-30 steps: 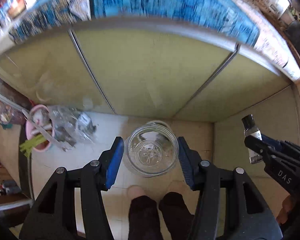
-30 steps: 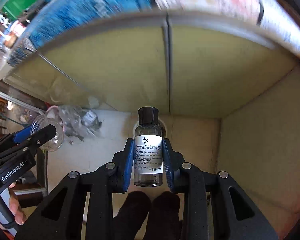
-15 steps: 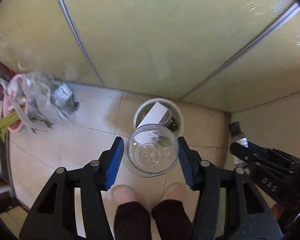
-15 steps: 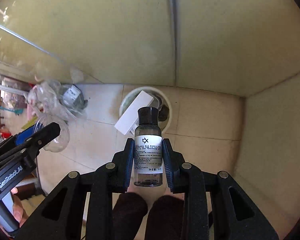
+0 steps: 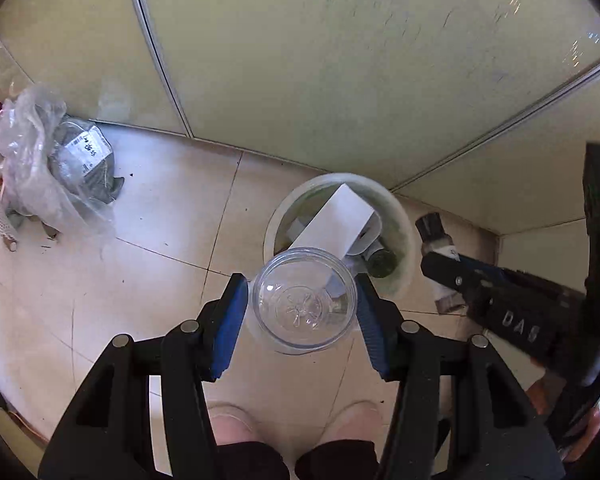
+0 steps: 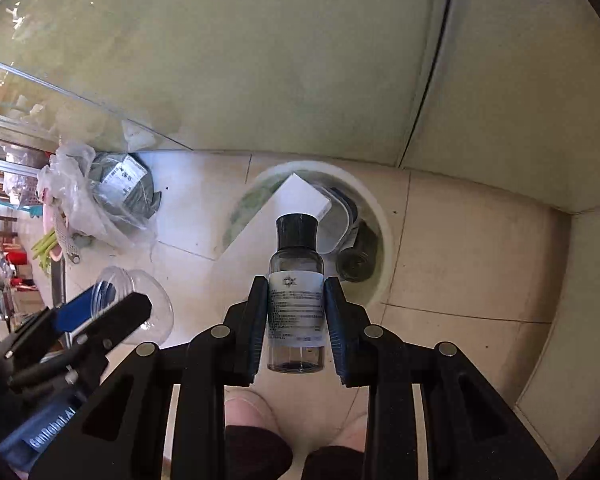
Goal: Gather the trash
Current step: 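Open both tools to drop bottle and cup into the bin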
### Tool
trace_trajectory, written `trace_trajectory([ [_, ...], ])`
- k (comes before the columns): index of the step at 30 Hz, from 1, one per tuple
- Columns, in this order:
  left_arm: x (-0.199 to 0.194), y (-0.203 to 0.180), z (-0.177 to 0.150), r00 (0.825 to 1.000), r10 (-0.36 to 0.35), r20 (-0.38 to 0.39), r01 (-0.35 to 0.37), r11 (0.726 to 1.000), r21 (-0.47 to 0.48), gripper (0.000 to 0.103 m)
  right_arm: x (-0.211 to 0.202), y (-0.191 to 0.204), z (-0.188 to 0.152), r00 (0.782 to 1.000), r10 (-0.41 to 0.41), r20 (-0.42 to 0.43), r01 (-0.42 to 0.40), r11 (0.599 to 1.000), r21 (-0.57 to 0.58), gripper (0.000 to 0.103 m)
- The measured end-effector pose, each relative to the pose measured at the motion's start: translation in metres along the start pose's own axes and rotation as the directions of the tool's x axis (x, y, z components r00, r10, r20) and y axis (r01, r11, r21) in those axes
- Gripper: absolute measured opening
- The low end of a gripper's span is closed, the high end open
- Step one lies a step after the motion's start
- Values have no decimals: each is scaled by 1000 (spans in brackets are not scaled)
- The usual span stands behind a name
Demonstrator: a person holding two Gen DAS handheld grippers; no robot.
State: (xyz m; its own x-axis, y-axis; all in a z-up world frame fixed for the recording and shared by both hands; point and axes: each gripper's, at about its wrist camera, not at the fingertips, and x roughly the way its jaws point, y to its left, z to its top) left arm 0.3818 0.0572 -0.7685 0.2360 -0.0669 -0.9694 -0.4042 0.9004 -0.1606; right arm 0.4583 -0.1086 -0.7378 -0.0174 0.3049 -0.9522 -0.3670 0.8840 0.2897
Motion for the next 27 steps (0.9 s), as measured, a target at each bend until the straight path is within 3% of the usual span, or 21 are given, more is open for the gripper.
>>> trace_trajectory([
  [7,25,-3,-2,999,-31,-34,31,999,24,53,-9,-15,2,1000,-27,13,27,999,20,36],
  [14,49,-29,2,996,-64,-63,68,996,63,53,-38,-30,-3,998,-47,51,45,999,29,36],
  [18,55,-45,7,998,-19,-66,26,994,105,55,-47,-29,-4,997,-30,75,27,999,46,36],
  [23,41,-52,11,998,-18,-59,25,992,126,63,-62,-18,-4,993,-50,103,45,998,48,36],
  [27,9,-54,15,999,3,-52,4,990,138,64,-89,-13,-3,991,-44,126,37,998,54,36],
])
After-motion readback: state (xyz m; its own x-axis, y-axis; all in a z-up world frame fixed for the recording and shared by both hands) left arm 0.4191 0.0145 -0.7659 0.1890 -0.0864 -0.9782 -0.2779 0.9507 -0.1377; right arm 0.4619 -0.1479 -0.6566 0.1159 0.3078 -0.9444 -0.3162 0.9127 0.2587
